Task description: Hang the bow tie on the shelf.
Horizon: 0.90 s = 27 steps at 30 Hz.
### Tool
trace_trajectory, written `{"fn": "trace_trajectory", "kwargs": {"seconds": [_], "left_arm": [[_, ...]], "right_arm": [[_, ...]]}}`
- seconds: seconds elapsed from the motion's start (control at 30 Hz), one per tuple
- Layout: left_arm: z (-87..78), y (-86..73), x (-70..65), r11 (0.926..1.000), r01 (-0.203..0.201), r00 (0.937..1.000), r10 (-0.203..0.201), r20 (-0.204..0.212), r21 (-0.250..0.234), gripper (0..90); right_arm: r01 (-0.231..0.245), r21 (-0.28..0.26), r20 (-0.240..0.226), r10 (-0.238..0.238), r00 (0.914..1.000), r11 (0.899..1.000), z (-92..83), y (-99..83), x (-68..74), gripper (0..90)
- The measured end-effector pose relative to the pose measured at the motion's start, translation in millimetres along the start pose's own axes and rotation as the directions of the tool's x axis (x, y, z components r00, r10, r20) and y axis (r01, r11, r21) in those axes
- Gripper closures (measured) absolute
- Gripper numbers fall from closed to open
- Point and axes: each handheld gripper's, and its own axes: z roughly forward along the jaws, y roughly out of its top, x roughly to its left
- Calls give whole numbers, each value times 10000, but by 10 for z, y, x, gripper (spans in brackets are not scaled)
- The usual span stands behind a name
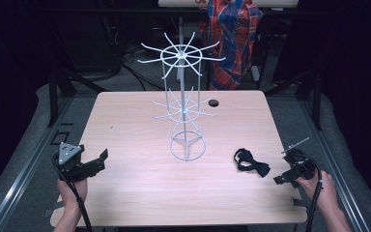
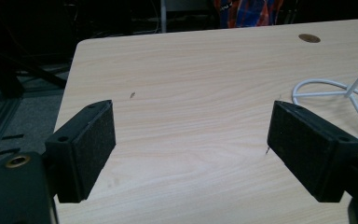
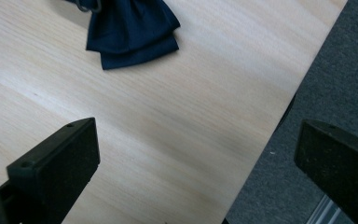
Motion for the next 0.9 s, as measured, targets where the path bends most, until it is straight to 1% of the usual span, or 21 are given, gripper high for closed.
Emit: {"fn": "trace_trajectory", "kwargs": {"seconds": [0.03,0.07,0.1,0.13,0.17,0.2,0.23,0.27,0.3,0.33,0.37,0.43,0.5,0.57,0.6,0.63,0.7,0.73,0.8,0.83,0.9], "left_arm": [[2,0,0,10000,6,10000,-6,12,5,155],[3,0,1,10000,-13,10000,13,13,27,155],[5,-1,-1,10000,-6,10000,6,29,38,155],[3,-1,-2,10000,-29,10000,28,45,60,155],[0,-1,-2,10000,-46,10000,46,61,64,155],[-3,-1,-2,10000,-18,10000,18,60,34,155],[-5,-2,0,10000,-9,10000,9,51,-6,155],[-6,-4,1,10000,-12,10000,12,57,-18,155],[-6,-4,1,10000,-12,10000,12,57,-18,155],[-10,-7,5,10000,-11,10000,11,60,93,155],[-12,-10,12,10000,7,10000,-7,70,79,155],[-10,-14,14,10000,46,10000,-46,74,1,155],[-22,-15,15,10000,36,9999,-36,109,9,155],[-21,-13,13,10000,32,9999,-32,104,-10,155],[-18,-13,10,10000,42,9999,-41,96,-30,155],[-16,-13,8,10000,37,9999,-37,106,-23,155],[-14,-12,6,10000,31,9999,-31,124,5,155],[-13,-9,2,10000,-2,9999,2,129,54,155],[-13,-8,0,10000,-6,9999,5,134,43,155],[-9,-9,-2,10000,-11,9999,11,144,16,155],[-5,-13,-2,10000,23,9999,-24,162,44,155]], "right_arm": [[167,99,74,-168,9998,9998,-22,17,1,0],[101,-91,-136,-102,9999,9999,-2,22,16,0],[223,-30,-110,-223,9997,9997,-3,33,23,0],[210,-86,-202,-211,9996,9997,1,41,36,0],[186,-128,-98,-187,9998,9997,4,44,47,0],[285,-80,-126,-286,9995,9996,4,53,46,0],[253,-131,-185,-255,9995,9996,7,60,52,0],[278,-149,-51,-279,9996,9995,9,66,53,0],[335,-121,-42,-335,9994,9994,11,76,54,0],[191,-297,-77,-193,9998,9994,20,82,70,0],[344,-225,-3,-344,9994,9992,13,96,69,0],[345,-264,-66,-347,9994,9991,10,109,81,0],[459,-385,-9,-459,9989,9982,3,141,125,0],[353,-666,-55,-358,9993,9972,1,153,164,0],[574,-510,6,-575,9983,9970,-15,170,165,0],[645,-504,112,-640,9979,9966,-17,182,176,0],[600,-621,45,-598,9982,9963,-10,193,193,0],[770,-552,96,-766,9970,9955,-4,228,214,0],[787,-575,70,-784,9969,9952,0,246,228,0],[805,-652,-30,-809,9967,9946,15,290,258,0],[915,-608,33,-915,9958,9939,14,317,274,0]]}}
